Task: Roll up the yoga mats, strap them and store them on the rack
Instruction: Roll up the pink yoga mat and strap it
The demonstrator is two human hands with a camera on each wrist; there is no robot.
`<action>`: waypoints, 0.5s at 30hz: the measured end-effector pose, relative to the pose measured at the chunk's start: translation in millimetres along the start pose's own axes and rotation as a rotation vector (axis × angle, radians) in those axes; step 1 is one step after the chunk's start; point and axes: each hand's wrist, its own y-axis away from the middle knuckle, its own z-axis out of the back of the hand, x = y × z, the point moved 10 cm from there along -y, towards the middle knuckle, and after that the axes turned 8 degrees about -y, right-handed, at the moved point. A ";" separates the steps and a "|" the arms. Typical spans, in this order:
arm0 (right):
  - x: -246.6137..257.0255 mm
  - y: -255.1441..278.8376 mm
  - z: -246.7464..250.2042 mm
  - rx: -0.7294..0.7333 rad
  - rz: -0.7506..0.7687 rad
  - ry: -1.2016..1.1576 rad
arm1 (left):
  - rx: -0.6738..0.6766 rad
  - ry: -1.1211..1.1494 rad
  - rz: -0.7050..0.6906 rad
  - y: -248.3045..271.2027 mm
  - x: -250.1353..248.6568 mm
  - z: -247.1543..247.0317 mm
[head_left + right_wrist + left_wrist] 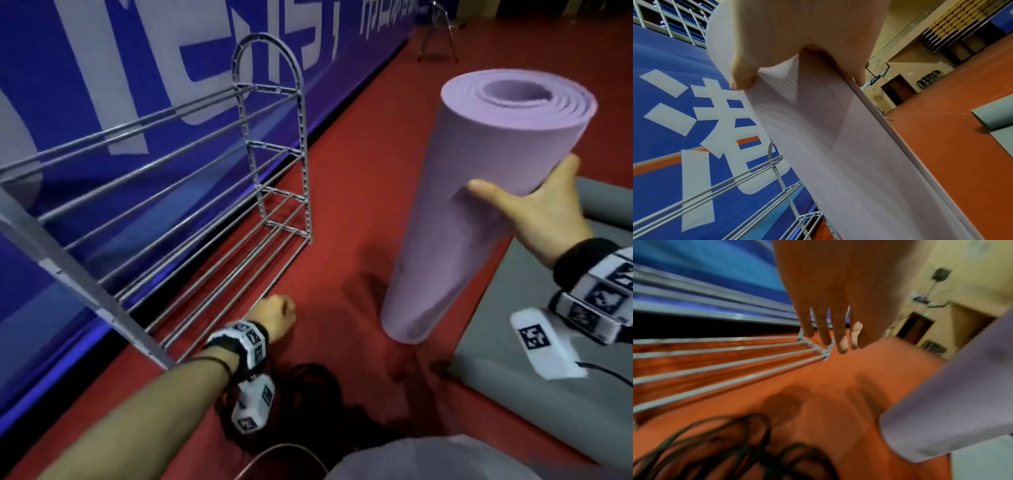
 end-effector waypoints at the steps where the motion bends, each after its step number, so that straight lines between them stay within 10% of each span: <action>1: -2.6 -4.0 -2.3 -0.004 0.006 -0.007 | 0.067 -0.026 0.042 -5.7 14.7 -29.6; 6: -5.4 -25.5 -27.7 0.007 0.036 -0.001 | 0.310 -0.093 0.068 -24.1 34.3 -131.7; 15: -12.6 -43.6 -55.1 0.017 0.102 -0.087 | 0.292 -0.109 0.062 -68.0 56.5 -190.1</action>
